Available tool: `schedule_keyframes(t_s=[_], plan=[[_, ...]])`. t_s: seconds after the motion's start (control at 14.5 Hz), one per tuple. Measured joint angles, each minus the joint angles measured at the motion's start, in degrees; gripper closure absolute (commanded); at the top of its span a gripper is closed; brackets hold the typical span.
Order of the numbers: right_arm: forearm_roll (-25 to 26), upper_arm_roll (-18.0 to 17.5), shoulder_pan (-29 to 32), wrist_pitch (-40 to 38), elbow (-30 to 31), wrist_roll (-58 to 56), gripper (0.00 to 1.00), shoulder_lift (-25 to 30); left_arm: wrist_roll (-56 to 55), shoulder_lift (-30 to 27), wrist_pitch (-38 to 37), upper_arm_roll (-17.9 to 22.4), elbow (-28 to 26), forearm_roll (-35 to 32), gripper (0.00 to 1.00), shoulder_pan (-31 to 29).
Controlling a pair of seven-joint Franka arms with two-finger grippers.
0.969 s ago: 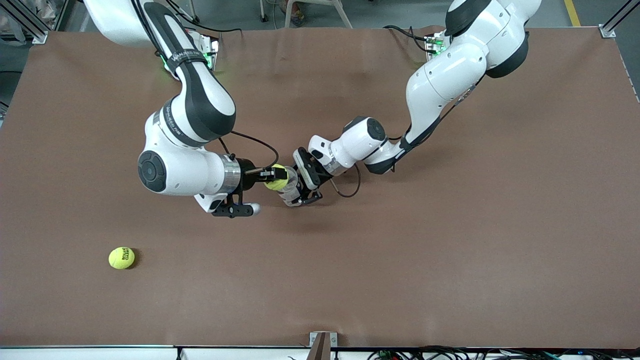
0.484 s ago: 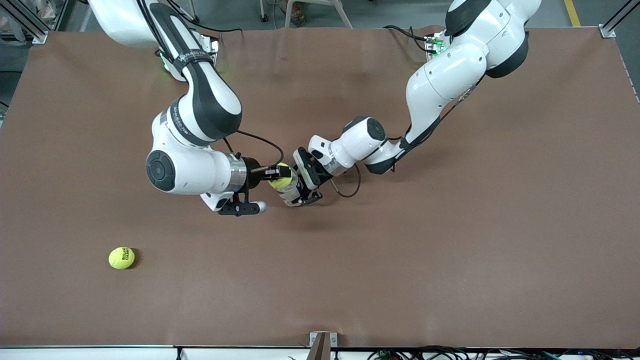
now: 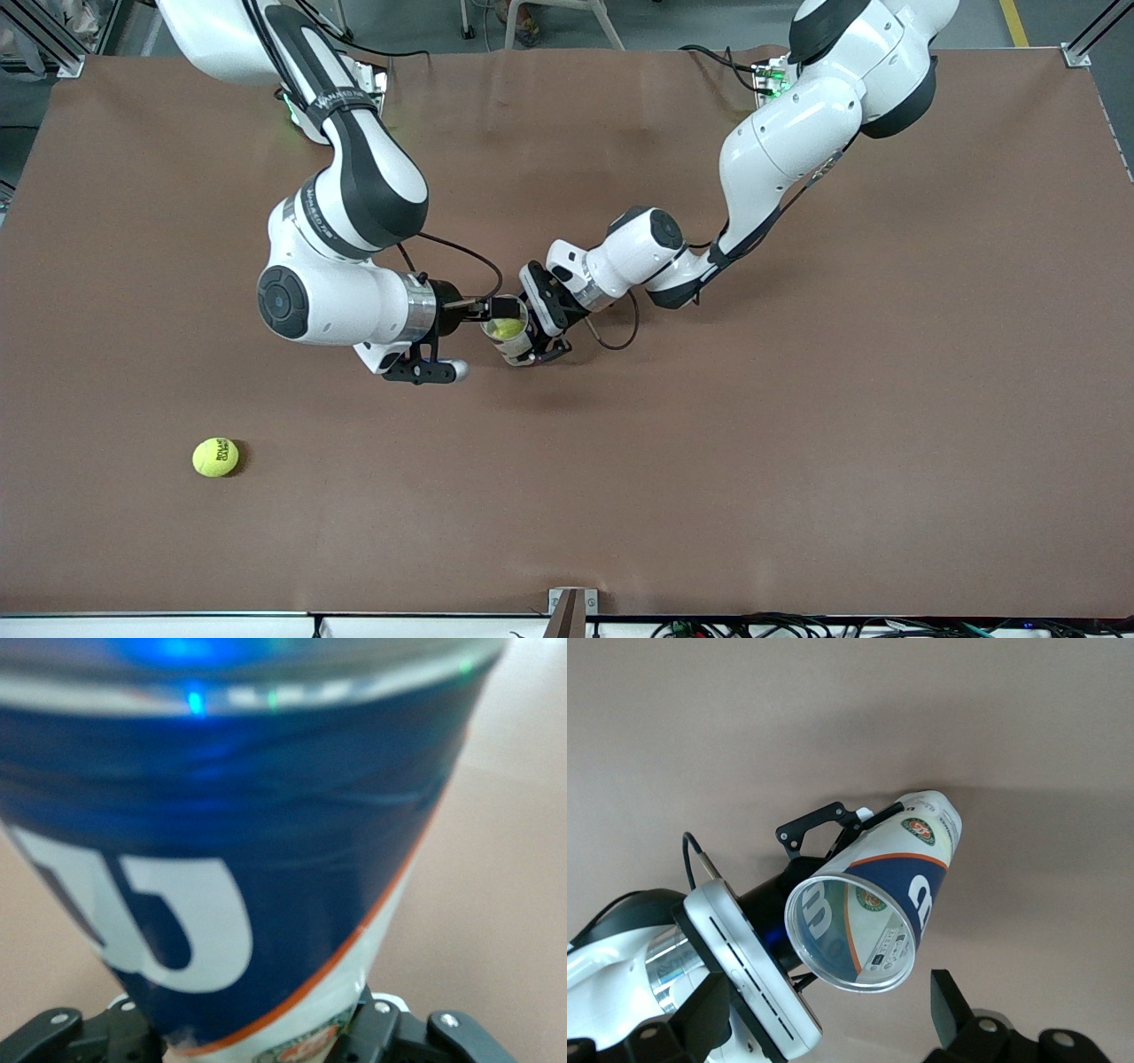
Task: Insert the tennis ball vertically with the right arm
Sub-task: 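Move the right gripper to the second tennis ball and grasp it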
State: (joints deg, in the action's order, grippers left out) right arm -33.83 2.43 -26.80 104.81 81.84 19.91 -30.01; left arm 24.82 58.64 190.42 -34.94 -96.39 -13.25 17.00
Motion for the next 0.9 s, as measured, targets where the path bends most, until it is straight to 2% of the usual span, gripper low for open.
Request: schedule_keyframes(t_s=[0.14, 0.28, 0.42, 0.55, 0.62, 0.69, 0.9], plan=[[0.64, 2.25, 1.26, 0.24, -0.19, 0.98, 0.00, 0.05, 0.00, 0.00, 0.00, 0.00, 0.02, 0.00, 0.27, 0.00], [3.97, 4.58, 6.51, 0.09, -0.17, -0.38, 0.00, 0.00, 0.00, 0.01, 0.00, 0.02, 0.04, 0.00, 0.26, 0.00], [11.18, 5.02, 13.35, -0.33, -0.09, -6.46, 0.00, -0.19, 0.00, 0.01, 0.00, 0.03, 0.05, 0.00, 0.25, 0.00], [21.10, 5.02, 17.22, 2.04, 0.17, -10.51, 0.00, -1.23, 0.00, 0.01, 0.00, 0.03, 0.04, 0.00, 0.25, 0.02], [24.47, 5.00, 18.32, 4.60, 0.21, -12.37, 0.00, -1.97, 0.00, 0.01, 0.00, 0.03, 0.05, 0.00, 0.24, 0.03], [26.41, 5.03, 19.32, 7.52, 0.26, -14.67, 0.00, -2.86, 0.09, 0.01, 0.00, 0.03, 0.06, 0.00, 0.20, 0.04], [27.35, 5.07, 23.80, 14.85, 0.51, -23.20, 0.00, -7.00, 0.61, 0.01, -0.03, 0.07, 0.11, 0.00, 0.21, 0.06]])
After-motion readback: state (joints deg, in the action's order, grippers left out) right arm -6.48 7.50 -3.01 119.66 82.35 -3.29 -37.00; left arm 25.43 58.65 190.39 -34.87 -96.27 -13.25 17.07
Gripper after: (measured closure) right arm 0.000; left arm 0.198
